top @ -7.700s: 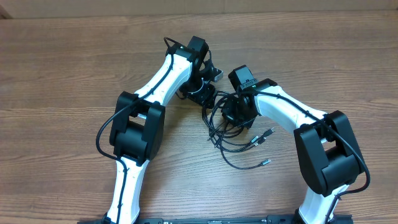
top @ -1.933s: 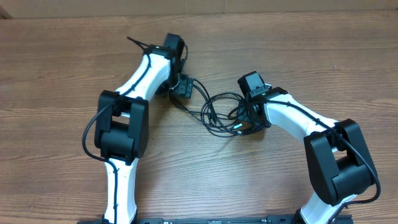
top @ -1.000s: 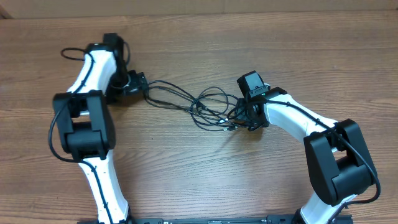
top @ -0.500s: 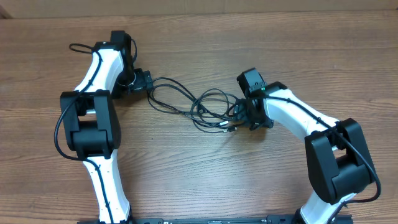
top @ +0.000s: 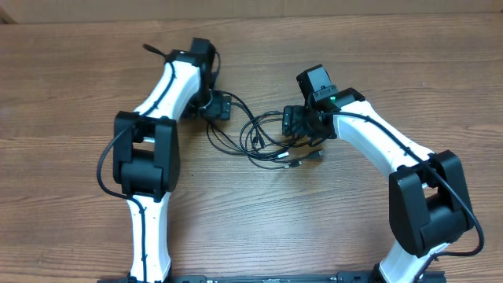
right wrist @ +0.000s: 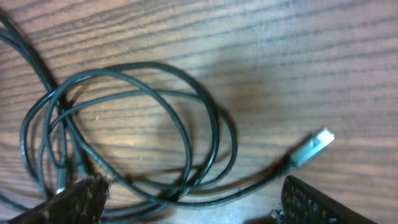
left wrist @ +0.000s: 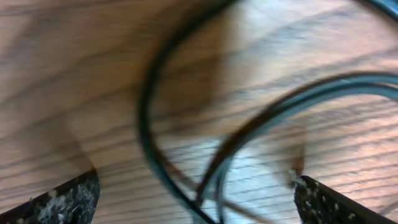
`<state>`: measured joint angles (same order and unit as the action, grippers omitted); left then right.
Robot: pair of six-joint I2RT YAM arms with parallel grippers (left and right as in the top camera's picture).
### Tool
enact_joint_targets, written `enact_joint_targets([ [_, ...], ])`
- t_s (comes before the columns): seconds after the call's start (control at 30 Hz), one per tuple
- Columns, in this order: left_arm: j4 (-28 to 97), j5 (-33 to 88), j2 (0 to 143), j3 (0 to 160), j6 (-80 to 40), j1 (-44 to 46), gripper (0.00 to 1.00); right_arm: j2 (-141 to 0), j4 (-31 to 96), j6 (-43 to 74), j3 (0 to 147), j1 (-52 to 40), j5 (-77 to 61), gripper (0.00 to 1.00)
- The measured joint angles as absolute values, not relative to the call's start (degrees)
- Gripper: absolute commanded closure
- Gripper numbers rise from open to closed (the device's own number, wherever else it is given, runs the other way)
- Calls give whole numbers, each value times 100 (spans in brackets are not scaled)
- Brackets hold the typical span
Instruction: Untangle cables
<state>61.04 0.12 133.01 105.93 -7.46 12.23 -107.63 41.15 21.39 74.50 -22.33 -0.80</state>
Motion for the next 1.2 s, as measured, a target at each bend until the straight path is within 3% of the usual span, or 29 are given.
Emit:
enact_joint_targets([
  [0.27,6049,-108,13312,10593,-727,1288,0,-11268,3765,1747,7293,-2268,357,13],
  [0.5,6025,-338,13316,10604,-989,1295,0,-11504,3756,1669,7384,-2292,659,20],
  [0.83,6696,-2340,13351,10689,-2272,926,0,-11509,3828,1693,7395,-2292,666,20],
  [0.97,6781,-1975,13351,10704,-2303,294,0,-11513,3839,1712,7404,-2292,666,20],
  [1.2,6801,-19,13410,10720,-2231,-720,0,-11526,3846,1791,7422,-2298,683,20],
])
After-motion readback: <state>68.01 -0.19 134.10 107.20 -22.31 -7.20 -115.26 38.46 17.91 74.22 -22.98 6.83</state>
